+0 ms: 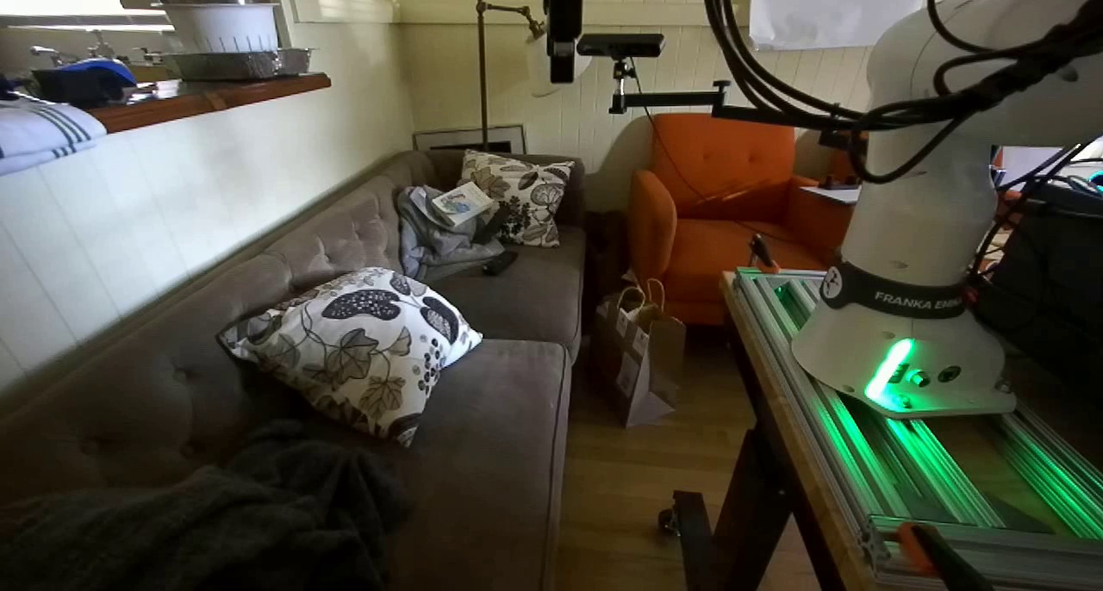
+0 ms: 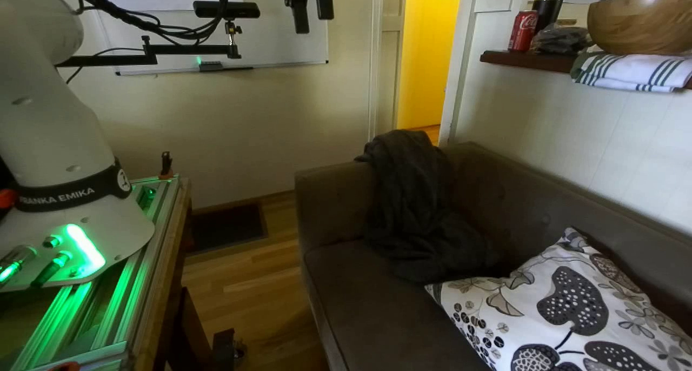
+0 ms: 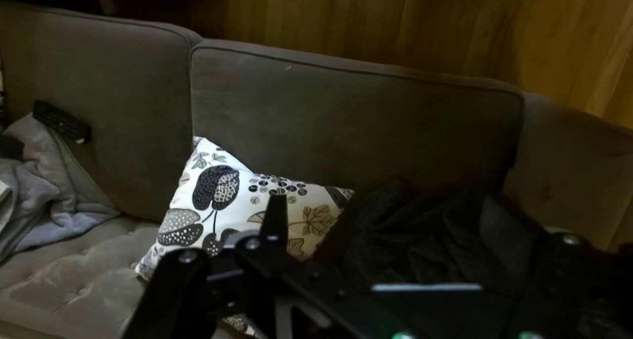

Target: Put the towel on top of the pillow

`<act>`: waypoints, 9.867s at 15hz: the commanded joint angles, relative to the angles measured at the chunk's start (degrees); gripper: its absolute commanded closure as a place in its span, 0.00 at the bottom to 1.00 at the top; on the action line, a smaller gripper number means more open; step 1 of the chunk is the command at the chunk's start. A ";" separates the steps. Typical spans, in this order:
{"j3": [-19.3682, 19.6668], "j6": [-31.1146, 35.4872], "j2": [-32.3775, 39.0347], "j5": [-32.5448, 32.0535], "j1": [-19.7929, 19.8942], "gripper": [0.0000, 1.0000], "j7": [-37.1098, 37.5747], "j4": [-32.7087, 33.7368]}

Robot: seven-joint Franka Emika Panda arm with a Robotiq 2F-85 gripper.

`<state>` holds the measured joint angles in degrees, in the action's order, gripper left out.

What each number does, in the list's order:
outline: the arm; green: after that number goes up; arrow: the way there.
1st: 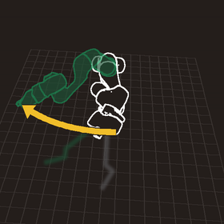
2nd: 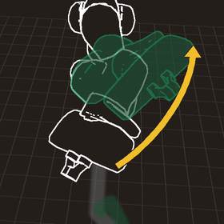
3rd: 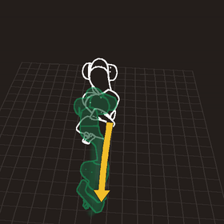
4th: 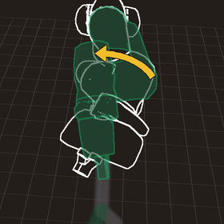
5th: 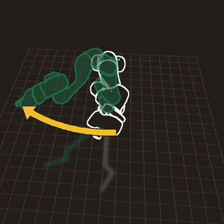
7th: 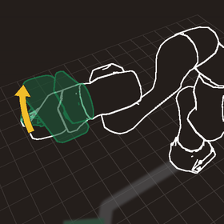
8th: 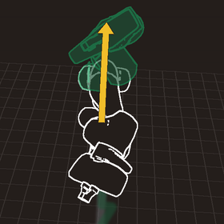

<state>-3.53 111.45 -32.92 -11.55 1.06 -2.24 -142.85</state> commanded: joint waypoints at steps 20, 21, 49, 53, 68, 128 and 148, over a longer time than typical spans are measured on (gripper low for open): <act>-13.77 39.06 66.67 26.30 -4.53 0.00 -35.51 39.28; -14.06 39.06 68.88 26.20 -4.16 0.00 -36.00 41.36; -14.62 22.55 110.68 14.45 -8.89 0.70 -44.56 94.30; -14.02 18.02 111.58 14.81 -10.05 0.97 -43.39 97.90; -15.87 28.22 99.77 15.34 -10.15 0.97 -37.86 107.13; 21.74 21.33 90.99 -6.53 2.30 0.97 -8.66 120.36; 30.65 -11.12 109.30 -16.66 16.14 0.63 -3.63 119.04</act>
<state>25.98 103.23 73.32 -25.49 16.32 -5.39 -26.40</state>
